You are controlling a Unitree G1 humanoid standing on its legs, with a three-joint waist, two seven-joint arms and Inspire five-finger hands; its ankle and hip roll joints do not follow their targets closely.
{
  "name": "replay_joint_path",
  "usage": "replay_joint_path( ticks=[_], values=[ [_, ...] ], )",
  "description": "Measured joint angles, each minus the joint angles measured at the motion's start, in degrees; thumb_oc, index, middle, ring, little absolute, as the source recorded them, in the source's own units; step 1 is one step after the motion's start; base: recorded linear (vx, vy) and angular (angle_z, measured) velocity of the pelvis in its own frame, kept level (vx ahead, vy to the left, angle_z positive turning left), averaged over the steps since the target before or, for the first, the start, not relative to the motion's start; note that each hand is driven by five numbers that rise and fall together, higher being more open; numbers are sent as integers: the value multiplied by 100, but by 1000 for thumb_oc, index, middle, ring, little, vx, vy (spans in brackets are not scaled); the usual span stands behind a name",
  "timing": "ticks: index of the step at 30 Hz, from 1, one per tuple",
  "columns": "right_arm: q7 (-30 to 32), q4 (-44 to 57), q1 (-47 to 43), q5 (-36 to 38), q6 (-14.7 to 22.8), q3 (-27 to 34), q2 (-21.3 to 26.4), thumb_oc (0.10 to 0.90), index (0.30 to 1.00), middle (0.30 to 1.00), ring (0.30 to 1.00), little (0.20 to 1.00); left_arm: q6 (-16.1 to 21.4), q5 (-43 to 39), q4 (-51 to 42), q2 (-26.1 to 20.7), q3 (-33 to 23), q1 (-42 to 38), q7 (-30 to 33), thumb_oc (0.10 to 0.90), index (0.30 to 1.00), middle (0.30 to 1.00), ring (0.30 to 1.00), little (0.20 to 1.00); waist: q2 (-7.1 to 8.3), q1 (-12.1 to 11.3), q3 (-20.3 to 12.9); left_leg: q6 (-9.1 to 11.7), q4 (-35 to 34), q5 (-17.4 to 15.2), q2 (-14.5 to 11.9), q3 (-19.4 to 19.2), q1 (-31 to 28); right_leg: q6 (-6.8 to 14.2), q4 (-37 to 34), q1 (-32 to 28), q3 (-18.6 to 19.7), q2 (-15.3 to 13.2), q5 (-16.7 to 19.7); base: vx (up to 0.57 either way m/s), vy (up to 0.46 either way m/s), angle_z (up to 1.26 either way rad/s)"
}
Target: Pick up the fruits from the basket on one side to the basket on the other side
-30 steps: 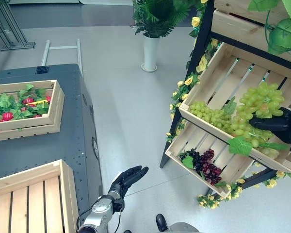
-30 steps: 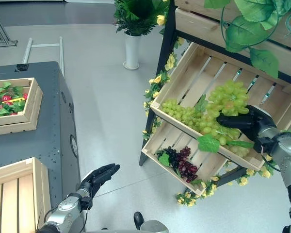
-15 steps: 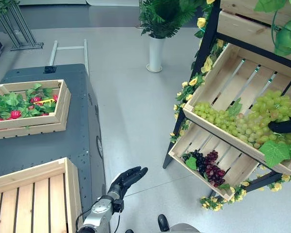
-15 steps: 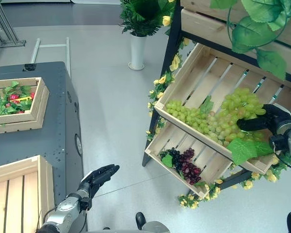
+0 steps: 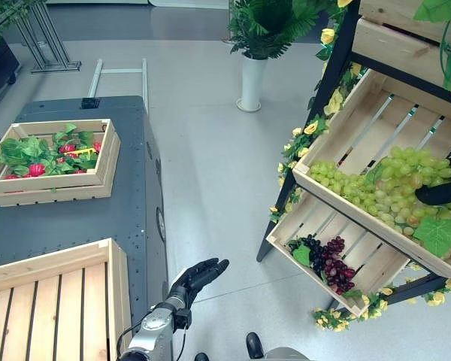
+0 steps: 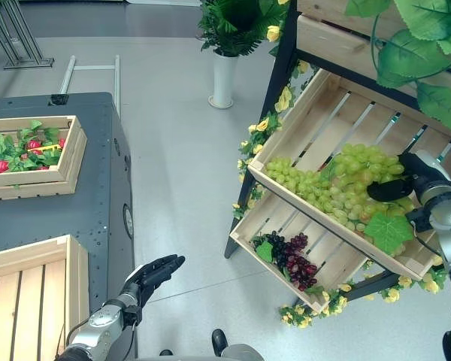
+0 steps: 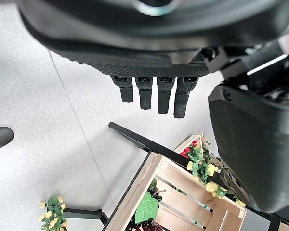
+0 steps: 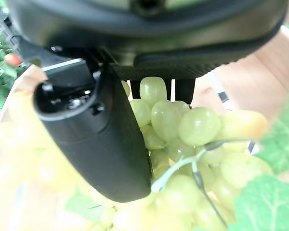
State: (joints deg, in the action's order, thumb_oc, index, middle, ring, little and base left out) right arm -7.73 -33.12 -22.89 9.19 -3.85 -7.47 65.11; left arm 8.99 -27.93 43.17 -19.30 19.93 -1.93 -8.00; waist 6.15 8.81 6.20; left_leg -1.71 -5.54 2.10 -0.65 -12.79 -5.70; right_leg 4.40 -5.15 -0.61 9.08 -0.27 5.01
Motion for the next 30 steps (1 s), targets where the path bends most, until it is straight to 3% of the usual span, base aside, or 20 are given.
replay_joint_path(
  ticks=[9,21,30],
  values=[
    [296,422,208,-441,55,168,0,800,900,900,900,900,0,5,-2,5,-1,1,-14,800,900,900,900,900,-12,200,-5,-2,-1,-2,-4,-7,4,-6,0,4,7,4,-3,0,0,0],
    [492,1753,1829,-1330,188,1167,0,800,900,900,900,900,3,133,-5,31,-22,12,17,800,900,900,900,900,-72,304,-42,0,-1,-41,-14,-150,24,31,0,85,136,26,-16,1,-6,-6],
    [1835,2865,3111,-2556,752,1968,-706,800,900,900,900,900,3,132,-15,60,-68,136,83,800,900,900,900,900,-74,524,-50,-9,-1,-33,-9,-177,25,30,1,97,166,26,-18,0,1,-1]
  ],
)
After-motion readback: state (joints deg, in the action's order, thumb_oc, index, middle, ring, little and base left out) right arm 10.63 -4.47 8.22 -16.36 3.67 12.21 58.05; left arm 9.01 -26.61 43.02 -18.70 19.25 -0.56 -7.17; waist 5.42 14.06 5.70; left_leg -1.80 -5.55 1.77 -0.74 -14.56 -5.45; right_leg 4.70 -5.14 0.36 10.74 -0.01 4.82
